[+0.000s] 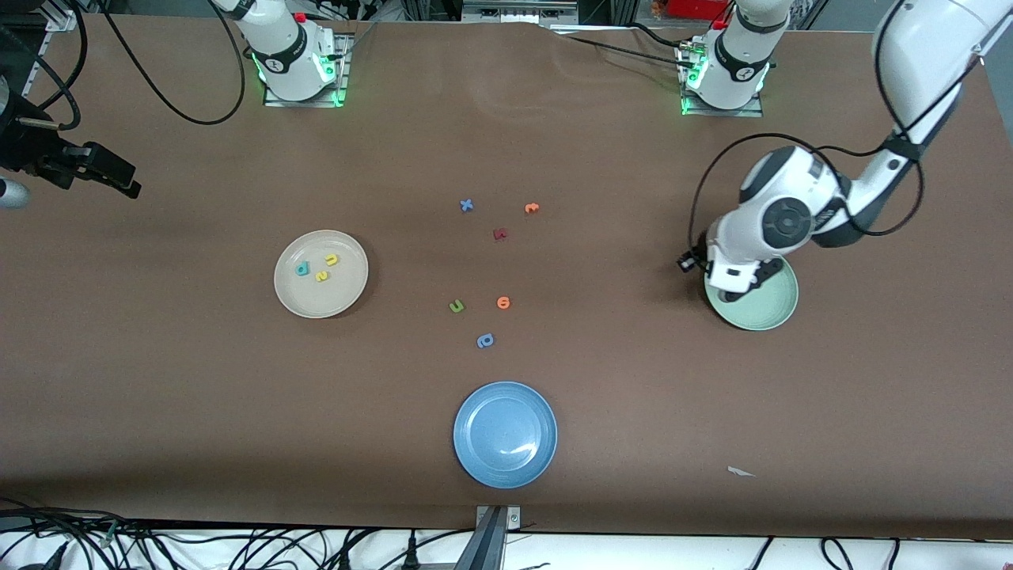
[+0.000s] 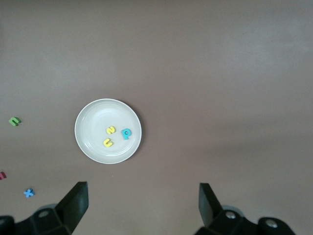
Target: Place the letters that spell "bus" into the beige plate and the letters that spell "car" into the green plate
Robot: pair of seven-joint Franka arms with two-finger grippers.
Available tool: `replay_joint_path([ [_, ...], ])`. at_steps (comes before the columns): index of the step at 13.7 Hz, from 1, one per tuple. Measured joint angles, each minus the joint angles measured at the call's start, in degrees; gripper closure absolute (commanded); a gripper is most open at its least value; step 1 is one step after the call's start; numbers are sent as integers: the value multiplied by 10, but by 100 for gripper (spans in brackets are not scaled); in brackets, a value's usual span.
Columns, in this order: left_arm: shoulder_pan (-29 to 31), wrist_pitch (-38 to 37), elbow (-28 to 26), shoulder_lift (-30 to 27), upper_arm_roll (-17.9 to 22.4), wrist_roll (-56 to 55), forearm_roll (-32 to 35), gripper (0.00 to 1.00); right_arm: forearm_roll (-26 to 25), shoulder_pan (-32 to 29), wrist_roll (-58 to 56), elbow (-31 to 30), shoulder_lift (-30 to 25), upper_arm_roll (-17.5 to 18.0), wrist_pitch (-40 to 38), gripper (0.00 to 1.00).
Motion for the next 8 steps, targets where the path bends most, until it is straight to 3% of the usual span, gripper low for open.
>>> replay_joint_path([
  [2, 23, -34, 33, 0, 1, 55, 0, 66, 0, 0, 0, 0, 0, 0, 0, 0],
  [3, 34, -44, 48, 0, 2, 83, 0, 59, 0, 0, 0, 0, 0, 0, 0, 0],
  [4, 43, -48, 58, 0, 5, 106, 0, 47, 0, 0, 0, 0, 0, 0, 0, 0],
  [6, 48, -49, 76, 3, 25, 143, 0, 13, 0, 0, 0, 0, 0, 0, 0, 0],
  [7, 48, -49, 85, 8, 33, 157, 4, 4, 0, 0, 0, 0, 0, 0, 0, 0],
  [8, 48, -49, 91, 13, 38, 165, 19, 1, 0, 0, 0, 0, 0, 0, 0, 0],
])
